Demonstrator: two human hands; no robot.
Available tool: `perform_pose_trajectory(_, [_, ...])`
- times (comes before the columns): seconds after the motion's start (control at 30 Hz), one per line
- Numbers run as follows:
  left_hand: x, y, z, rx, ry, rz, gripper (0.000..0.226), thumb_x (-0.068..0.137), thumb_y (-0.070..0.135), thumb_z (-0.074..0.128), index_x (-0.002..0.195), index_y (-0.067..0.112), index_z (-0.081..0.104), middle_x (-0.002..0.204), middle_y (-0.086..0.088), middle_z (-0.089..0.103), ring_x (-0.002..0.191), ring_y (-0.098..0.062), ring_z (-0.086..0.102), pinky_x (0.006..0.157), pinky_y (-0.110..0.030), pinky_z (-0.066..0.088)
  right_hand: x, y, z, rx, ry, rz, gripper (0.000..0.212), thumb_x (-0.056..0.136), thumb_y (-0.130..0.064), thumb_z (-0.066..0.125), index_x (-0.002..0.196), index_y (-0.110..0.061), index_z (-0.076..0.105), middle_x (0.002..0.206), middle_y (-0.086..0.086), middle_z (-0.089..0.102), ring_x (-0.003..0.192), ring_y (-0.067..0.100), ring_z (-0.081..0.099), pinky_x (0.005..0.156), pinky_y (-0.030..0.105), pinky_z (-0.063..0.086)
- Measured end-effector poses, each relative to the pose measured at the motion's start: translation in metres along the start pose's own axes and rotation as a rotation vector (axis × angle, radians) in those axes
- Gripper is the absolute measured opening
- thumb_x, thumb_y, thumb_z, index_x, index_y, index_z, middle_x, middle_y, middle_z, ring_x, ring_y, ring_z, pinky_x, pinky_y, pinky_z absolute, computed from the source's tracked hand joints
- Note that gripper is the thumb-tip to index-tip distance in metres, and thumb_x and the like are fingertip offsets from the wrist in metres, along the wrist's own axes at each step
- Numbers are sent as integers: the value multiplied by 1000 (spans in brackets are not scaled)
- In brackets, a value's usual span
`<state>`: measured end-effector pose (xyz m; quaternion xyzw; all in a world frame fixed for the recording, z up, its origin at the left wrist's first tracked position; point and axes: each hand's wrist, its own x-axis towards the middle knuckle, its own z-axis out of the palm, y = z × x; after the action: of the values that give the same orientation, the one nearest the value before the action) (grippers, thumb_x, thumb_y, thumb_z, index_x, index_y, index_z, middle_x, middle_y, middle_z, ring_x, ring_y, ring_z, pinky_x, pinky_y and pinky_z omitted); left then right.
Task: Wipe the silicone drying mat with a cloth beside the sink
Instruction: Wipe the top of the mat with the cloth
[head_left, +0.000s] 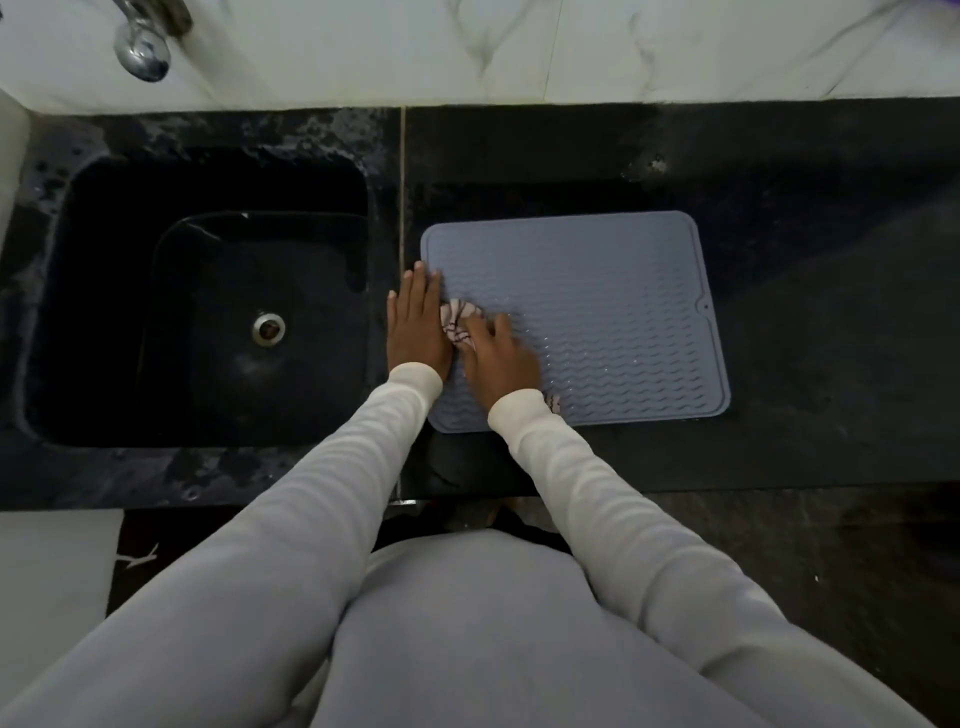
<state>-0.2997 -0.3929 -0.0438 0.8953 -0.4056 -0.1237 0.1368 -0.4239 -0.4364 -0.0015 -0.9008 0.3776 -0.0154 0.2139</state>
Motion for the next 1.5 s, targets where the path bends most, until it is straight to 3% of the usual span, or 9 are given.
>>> perform_pose_trajectory(0.17, [-2, -2, 1, 12, 13, 17, 60, 103, 34, 32, 157, 17, 11, 165, -5, 5, 152, -20, 0, 123, -40, -3, 1, 22, -14, -152, -48, -106, 52, 80, -18, 70, 129, -16, 54, 116, 22, 50, 66, 39, 62, 55, 45, 52])
perform_pose_trajectory(0.37, [0, -4, 2, -52, 42, 13, 52, 107, 32, 21, 157, 21, 15, 165, -1, 8, 151, -17, 2, 123, -39, -3, -2, 73, -30, -149, -22, -5, 71, 72, -28, 76, 137, -23, 50, 115, 22, 51, 72, 39, 63, 60, 44, 52])
perform_pose_trajectory(0.53, [-1, -4, 2, -33, 48, 9, 52, 106, 31, 20, 157, 20, 16, 165, -1, 8, 152, -18, 2, 123, -39, -2, -9, 129, -47, -131, 111, 107, 37, 94, -29, 53, 130, -20, 56, 115, 22, 51, 74, 40, 60, 62, 45, 49])
perform_pose_trajectory(0.93, [-4, -1, 1, -11, 28, 0, 51, 107, 30, 20, 157, 20, 15, 165, -1, 7, 152, -19, 1, 123, -40, -2, -22, 239, -107, -191, 215, 463, 31, 93, -26, 52, 123, -17, 48, 120, 22, 45, 86, 46, 57, 74, 49, 47])
perform_pose_trajectory(1.07, [-3, 0, 0, -1, 41, -2, 52, 107, 30, 20, 157, 19, 14, 165, -2, 6, 152, -20, 1, 123, -41, 0, -13, 229, -104, -54, 259, 493, 33, 91, -25, 53, 121, -13, 49, 121, 21, 48, 97, 42, 56, 79, 47, 46])
perform_pose_trajectory(1.2, [-3, 1, 1, -17, 38, -2, 52, 106, 31, 21, 157, 19, 15, 165, -2, 8, 152, -20, 3, 123, -42, 0, 5, 174, -94, 62, 287, 277, 32, 92, -33, 49, 118, -16, 59, 119, 14, 55, 100, 35, 56, 82, 42, 46])
perform_pose_trajectory(1.33, [-2, 1, -1, -50, 51, 5, 52, 106, 31, 24, 156, 19, 19, 165, -1, 10, 151, -19, 5, 123, -42, 1, 13, 85, -57, 203, 140, -10, 40, 94, -41, 48, 128, -23, 55, 118, 13, 55, 95, 36, 59, 78, 45, 51])
perform_pose_trajectory(1.43, [-3, 0, -1, -67, 63, 12, 53, 104, 28, 32, 155, 18, 23, 164, -3, 14, 151, -20, 8, 123, -42, 1, 17, 31, -24, 148, -20, -51, 46, 95, -33, 50, 141, -26, 43, 130, 15, 48, 98, 38, 58, 77, 45, 50])
perform_pose_trajectory(1.5, [-2, -1, -1, -52, 49, 16, 56, 102, 29, 37, 155, 17, 22, 164, -4, 13, 151, -20, 7, 123, -42, 0, 14, 12, -6, 10, -26, -51, 49, 94, -26, 53, 142, -27, 42, 128, 18, 47, 87, 39, 61, 68, 44, 51])
